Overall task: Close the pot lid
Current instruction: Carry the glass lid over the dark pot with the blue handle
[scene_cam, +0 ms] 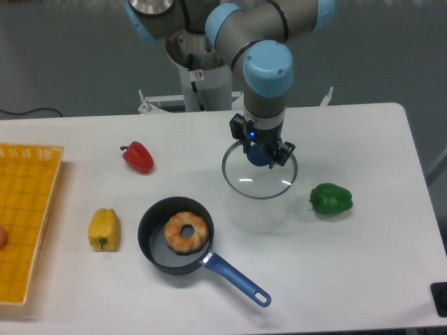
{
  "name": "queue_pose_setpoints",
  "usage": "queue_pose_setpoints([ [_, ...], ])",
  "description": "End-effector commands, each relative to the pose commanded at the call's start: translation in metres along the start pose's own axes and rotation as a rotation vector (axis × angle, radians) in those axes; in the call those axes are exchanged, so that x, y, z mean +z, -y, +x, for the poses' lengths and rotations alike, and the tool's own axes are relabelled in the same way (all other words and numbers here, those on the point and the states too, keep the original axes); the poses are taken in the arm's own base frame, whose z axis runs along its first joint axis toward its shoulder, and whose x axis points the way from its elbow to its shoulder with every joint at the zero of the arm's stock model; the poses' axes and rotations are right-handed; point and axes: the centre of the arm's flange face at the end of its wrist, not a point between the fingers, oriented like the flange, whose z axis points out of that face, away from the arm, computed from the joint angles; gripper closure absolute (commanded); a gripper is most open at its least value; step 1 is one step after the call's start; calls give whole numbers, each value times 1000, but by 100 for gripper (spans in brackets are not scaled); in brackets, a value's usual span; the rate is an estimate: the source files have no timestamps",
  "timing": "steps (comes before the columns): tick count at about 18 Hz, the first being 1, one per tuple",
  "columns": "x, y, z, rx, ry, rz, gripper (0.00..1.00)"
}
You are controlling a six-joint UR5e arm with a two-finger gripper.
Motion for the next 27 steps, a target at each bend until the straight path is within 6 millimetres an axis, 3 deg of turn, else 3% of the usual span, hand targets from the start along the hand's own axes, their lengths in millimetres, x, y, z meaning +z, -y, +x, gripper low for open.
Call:
queue_pose_setpoints([
  [4,0,4,3,-40,-9,0,39],
  [24,12,134,62,-198,10,-6,40],
  [27,12,144,65,-204,14,-5,40],
])
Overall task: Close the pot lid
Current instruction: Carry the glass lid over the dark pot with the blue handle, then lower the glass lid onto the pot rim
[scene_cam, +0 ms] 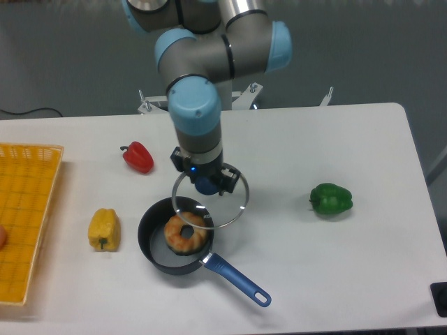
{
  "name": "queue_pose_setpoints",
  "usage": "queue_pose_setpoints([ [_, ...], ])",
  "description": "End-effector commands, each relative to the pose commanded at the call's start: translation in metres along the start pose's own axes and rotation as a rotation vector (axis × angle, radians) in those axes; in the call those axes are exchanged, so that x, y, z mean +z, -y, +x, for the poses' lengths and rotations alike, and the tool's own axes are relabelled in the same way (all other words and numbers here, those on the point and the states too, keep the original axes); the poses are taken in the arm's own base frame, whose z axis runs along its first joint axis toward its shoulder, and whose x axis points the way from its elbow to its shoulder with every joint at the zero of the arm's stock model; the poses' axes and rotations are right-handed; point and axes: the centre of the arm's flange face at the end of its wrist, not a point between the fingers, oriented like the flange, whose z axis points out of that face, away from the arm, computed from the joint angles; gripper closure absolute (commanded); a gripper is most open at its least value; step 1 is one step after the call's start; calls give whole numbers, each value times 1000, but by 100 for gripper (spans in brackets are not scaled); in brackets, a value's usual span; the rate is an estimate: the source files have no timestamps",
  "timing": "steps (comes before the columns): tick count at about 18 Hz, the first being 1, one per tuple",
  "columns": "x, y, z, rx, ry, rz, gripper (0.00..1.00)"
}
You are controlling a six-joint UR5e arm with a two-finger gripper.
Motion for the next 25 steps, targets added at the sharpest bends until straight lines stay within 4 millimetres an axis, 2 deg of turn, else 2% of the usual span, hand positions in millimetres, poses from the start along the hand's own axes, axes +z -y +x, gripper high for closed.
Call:
queue_pose_setpoints([
  [3,-1,5,10,-9,2,3,40],
  [6,6,10,10,-15,-5,-5,40],
  [8,7,23,20,-28,-3,-4,40],
  [12,13,45,26,-43,0,1,40],
  [15,16,55,29,-52,17,27,40],
  [19,22,61,39,-32,32,18,40],
  [25,26,61,41,-30,29,14,40],
])
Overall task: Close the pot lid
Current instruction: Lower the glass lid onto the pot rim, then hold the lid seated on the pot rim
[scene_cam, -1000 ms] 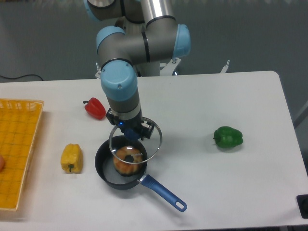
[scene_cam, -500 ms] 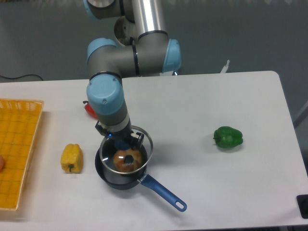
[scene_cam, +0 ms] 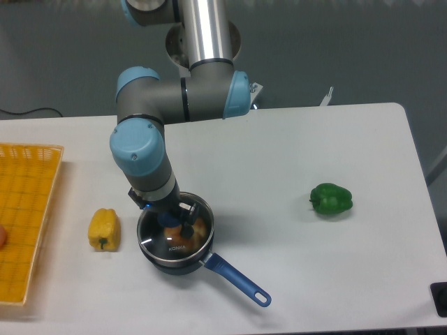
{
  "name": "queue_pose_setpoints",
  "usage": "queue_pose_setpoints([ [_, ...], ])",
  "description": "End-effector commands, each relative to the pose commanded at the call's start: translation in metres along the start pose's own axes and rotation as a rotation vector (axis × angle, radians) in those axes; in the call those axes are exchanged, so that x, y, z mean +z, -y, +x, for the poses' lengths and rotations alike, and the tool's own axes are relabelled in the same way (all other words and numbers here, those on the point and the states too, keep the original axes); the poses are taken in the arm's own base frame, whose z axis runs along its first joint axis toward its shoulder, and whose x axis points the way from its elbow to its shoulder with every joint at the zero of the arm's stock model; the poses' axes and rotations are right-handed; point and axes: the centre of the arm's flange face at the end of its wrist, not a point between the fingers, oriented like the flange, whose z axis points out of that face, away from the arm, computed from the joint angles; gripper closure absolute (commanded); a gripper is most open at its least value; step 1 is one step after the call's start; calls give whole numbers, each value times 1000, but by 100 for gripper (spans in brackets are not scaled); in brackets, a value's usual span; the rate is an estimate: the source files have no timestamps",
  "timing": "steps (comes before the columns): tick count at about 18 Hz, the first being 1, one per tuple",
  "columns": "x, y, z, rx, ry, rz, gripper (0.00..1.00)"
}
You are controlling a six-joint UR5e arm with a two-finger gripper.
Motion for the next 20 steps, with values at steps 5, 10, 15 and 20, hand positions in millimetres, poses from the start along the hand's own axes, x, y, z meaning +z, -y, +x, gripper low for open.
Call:
queue_pose_setpoints([
  [5,4,0,0,-14,-4,-5,40],
  [10,6,2,-1,-14,0,0,40],
  [15,8,2,-1,-14,0,0,40],
  [20,11,1,1,-12,-4,-7,40],
])
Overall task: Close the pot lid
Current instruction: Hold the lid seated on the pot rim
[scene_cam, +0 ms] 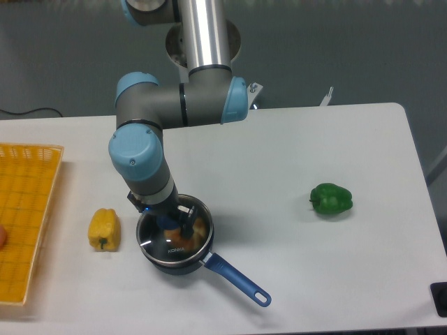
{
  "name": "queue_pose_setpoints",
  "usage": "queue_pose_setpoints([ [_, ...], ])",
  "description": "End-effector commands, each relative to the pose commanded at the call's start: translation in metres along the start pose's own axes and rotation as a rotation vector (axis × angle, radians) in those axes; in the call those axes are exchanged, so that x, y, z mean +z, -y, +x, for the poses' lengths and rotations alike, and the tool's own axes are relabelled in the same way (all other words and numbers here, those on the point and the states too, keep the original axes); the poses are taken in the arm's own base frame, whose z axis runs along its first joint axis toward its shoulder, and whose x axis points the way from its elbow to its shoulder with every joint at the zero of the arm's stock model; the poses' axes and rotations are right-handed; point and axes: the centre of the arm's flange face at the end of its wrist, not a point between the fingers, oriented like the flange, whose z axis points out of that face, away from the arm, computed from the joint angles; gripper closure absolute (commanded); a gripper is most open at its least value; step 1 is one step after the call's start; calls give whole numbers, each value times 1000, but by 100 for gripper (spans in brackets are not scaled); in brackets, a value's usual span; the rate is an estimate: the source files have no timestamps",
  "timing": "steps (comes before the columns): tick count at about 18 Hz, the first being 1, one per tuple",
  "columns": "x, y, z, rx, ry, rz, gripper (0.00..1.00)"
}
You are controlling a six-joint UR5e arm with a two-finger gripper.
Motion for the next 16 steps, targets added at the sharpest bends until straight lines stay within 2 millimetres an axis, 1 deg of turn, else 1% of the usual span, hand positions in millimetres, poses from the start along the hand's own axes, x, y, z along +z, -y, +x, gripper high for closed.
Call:
queue_pose_setpoints([
  [5,1,-1,0,0,1,-2,39],
  [6,1,-1,0,0,1,-2,36],
  [7,1,-1,0,0,1,-2,28],
  [9,1,0,0,3,1,-1,1],
  [16,0,0,-1,1,11,8,0],
])
